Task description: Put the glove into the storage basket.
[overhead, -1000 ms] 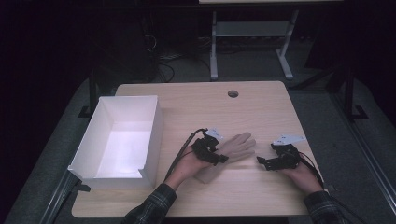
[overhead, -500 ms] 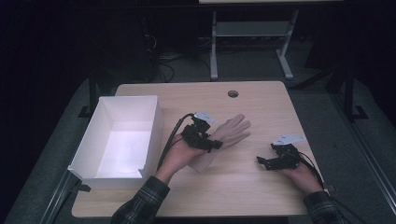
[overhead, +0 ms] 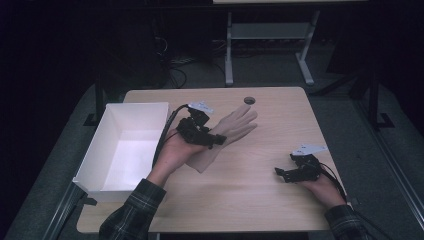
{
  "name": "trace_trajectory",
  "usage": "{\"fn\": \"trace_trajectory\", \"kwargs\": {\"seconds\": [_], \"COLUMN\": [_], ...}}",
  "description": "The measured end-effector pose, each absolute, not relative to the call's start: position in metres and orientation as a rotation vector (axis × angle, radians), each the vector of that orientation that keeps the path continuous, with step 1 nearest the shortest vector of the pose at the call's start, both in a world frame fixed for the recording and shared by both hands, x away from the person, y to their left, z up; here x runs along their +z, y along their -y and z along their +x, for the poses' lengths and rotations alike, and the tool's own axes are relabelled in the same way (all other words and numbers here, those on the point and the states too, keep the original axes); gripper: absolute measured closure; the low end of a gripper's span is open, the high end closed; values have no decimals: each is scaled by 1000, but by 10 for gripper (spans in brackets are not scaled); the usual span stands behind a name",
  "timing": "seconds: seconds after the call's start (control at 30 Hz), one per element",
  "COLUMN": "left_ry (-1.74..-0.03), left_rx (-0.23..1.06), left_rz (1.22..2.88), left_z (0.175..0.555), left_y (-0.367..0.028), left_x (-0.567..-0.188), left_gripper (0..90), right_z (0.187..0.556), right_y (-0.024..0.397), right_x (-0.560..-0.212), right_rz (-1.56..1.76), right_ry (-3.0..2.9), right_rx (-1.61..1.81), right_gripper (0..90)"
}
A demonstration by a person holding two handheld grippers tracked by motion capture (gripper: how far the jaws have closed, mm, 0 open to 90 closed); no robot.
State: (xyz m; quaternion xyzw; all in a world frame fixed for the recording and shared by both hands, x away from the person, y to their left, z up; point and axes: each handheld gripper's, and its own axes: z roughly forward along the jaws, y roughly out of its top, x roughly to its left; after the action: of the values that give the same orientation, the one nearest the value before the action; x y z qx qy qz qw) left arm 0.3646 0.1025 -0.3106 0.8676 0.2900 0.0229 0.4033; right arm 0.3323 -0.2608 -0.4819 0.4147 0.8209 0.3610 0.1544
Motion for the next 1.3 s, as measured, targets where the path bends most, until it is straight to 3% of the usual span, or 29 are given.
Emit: {"fn": "trace_trajectory", "kwargs": {"seconds": [0.57,1.3], "left_ry": [-836,-1028], "left_rx": [138,258], "left_rz": [2145,2033], "left_z": [365,352], "left_y": [-155,-253], "left_x": [-289,-285], "left_gripper": [680,681], "right_z": [333,333], "right_y": [261,261], "right_x": [-482,-482], "right_rz": [1189,1203], "right_ry": [-2347,-2341], "right_rx": [1031,1027], "right_gripper": [139,139]}}
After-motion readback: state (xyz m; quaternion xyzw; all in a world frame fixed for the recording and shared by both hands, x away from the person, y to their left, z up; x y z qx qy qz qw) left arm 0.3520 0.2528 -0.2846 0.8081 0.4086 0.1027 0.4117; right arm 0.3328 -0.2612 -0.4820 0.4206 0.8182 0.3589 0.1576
